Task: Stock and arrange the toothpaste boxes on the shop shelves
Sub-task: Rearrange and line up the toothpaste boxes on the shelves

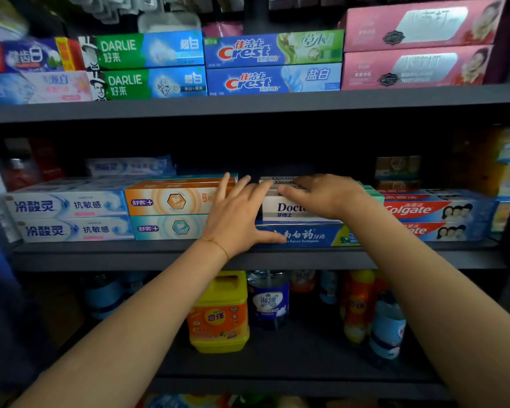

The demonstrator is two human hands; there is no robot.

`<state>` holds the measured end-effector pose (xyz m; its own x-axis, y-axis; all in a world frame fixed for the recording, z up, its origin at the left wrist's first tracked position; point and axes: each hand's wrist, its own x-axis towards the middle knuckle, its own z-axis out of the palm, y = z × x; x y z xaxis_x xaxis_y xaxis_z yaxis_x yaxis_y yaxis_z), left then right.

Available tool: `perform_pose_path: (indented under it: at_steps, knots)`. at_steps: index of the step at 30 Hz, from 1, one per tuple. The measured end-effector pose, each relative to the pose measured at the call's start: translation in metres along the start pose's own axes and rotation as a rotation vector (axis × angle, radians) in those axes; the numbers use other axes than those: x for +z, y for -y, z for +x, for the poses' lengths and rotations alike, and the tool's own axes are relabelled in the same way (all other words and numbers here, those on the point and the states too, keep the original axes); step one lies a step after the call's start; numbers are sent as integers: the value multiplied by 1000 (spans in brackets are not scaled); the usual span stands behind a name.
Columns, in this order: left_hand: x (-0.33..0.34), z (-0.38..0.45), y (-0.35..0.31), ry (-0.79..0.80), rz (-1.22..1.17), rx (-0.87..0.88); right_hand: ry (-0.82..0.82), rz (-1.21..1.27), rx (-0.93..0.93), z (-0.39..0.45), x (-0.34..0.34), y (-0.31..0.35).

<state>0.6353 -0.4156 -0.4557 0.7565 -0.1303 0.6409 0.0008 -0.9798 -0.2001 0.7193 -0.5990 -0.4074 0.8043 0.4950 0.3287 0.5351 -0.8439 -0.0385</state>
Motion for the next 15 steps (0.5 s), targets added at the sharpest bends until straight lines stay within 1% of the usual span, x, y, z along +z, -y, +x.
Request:
perform_pose_path:
  at_steps: [4, 5, 6, 7, 9, 10, 11, 12, 15]
  knots:
    - [-3, 3, -3, 8, 14, 18, 19, -10, -13, -2, -2, 2]
    - [-4, 3, -4, 7, 18, 12, 3, -11, -25, -4, -2, 3]
    - [-6, 3, -6, 5, 29, 14, -52, -18, -50, -6, -1, 2]
    - [-6, 4, -9, -2, 41, 30, -159, -26, -77, -10, 1, 1]
    - [-6, 7, -19, -32, 27, 86, -425, -13, -118, -22, 11, -3]
    - [-6, 8, -26, -40, 10, 111, -526, 1, -130, -29, 17, -6]
    - [-5, 9, -34, -35, -3, 129, -584, 3, -134, -35, 23, -11]
    - [-3, 11, -40, -22, -9, 140, -580, -20, -125, -40, 28, -17]
    - [0, 18, -49, 19, -15, 140, -410, -159, -86, -52, 29, -35]
